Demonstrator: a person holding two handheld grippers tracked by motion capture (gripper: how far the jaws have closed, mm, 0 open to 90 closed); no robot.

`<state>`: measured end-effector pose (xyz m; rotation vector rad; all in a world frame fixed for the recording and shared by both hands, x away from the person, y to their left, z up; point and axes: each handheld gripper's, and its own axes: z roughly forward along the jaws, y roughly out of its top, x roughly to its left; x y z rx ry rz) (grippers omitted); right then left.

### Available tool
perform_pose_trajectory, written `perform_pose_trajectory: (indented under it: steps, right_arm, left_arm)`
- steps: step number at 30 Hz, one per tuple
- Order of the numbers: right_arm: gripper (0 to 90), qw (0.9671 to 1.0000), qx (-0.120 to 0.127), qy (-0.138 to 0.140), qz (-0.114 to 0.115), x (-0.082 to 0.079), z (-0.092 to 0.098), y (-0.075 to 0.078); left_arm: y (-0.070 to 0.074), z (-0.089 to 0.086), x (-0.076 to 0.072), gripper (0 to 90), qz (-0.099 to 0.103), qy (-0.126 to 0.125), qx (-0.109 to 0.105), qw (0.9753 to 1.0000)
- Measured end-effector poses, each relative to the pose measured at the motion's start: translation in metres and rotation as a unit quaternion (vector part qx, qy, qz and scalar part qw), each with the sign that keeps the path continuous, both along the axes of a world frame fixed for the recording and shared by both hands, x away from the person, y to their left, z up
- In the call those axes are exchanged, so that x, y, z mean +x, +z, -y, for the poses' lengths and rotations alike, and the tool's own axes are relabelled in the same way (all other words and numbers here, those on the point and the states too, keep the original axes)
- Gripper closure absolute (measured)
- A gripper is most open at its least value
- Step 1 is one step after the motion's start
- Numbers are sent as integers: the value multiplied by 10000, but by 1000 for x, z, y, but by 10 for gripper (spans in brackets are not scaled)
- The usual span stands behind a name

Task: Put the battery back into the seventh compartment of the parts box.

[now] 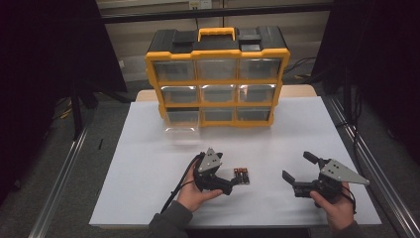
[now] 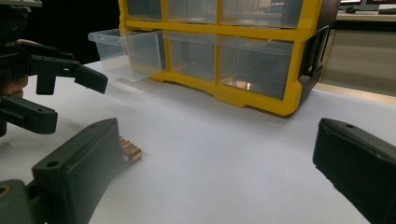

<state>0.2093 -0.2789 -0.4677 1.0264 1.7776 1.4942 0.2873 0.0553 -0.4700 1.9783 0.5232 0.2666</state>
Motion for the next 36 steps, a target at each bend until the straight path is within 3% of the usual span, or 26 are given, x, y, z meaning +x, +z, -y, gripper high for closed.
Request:
perform_pose_trajectory:
  steps: [5,6,7,10,14,15,17,19,21,25,31,32,33,35,36]
  right_arm:
    - [11,10000,-6,22,-1,0,0,0]
    - [11,10000,-6,22,-1,0,0,0]
    - [11,10000,-14,28,9,1,0,0]
    - [12,10000,-33,45,20,1,0,0]
    - [12,10000,-12,34,36,1,0,0]
    - [12,10000,10,21,17,0,0,0]
    - [12,10000,7,27,24,0,0,0]
    - [12,10000,19,45,11,1,0,0]
    - [12,10000,12,43,12,0,0,0]
    - [12,10000,22,39,30,0,-1,1]
    - [12,10000,35,37,22,0,0,1]
    - [12,10000,39,40,20,0,0,1]
    - [12,10000,38,36,14,0,0,1]
    - [12,10000,39,53,37,1,0,1]
    - [12,10000,53,43,32,0,-1,1]
  left_arm:
    - [-2,6,1,57,-50,-104,215,9997]
    - [-3,8,0,57,-84,-161,166,9997]
    - [-3,9,0,80,-102,-275,253,9992]
    - [-6,14,-2,113,-187,-308,542,9979]
    - [-8,17,-3,245,-254,-441,652,9966]
    - [-7,17,-3,248,-250,-445,803,9955]
    - [-9,17,-2,260,-377,-432,705,9959]
    - [-9,17,-1,301,-407,-401,868,9946]
    - [-10,16,0,319,-576,-288,794,9948]
    - [-8,14,2,363,-617,-108,789,9949]
    - [-10,15,3,429,-1022,74,783,9916]
    - [-10,14,3,429,-959,60,920,9911]
    - [-10,15,3,432,-936,30,927,9913]
    - [-9,16,3,439,-955,167,872,9915]
    - [-9,15,4,442,-998,103,773,9920]
